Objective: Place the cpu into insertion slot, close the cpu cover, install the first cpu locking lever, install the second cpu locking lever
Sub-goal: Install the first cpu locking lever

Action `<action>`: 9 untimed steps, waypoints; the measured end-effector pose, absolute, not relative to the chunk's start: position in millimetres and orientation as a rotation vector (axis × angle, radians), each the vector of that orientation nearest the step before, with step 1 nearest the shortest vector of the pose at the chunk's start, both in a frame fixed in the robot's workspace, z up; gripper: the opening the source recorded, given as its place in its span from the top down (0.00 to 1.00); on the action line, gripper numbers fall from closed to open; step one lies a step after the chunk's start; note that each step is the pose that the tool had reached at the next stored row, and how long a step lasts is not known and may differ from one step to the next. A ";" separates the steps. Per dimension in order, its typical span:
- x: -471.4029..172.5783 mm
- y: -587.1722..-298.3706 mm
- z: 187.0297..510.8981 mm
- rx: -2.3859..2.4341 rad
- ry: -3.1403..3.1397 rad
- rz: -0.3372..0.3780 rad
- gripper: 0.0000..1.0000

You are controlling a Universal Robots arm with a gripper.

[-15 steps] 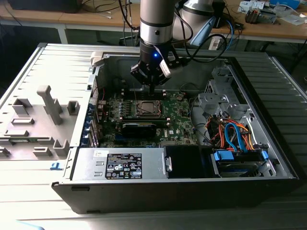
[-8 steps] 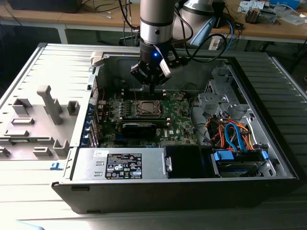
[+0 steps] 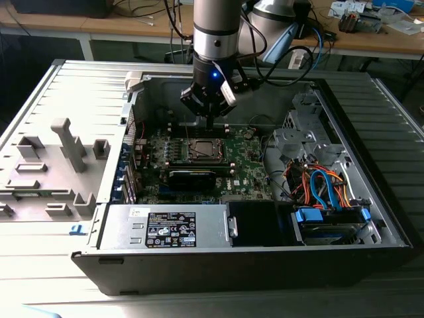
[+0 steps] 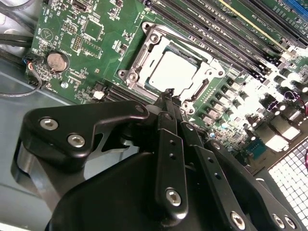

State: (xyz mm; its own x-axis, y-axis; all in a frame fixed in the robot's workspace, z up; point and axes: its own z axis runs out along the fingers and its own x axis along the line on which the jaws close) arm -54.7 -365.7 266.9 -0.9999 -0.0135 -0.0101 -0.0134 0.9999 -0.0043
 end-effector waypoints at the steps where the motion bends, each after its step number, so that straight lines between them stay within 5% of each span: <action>1: -54.7 -365.7 267.0 -0.021 3.131 -0.007 0.89; 9: -54.7 -365.7 268.9 -0.021 3.131 -0.007 0.89</action>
State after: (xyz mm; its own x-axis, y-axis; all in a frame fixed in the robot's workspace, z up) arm -54.7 -365.7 268.9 -0.9999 -0.0135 -0.0101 -0.0134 0.9999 -0.0042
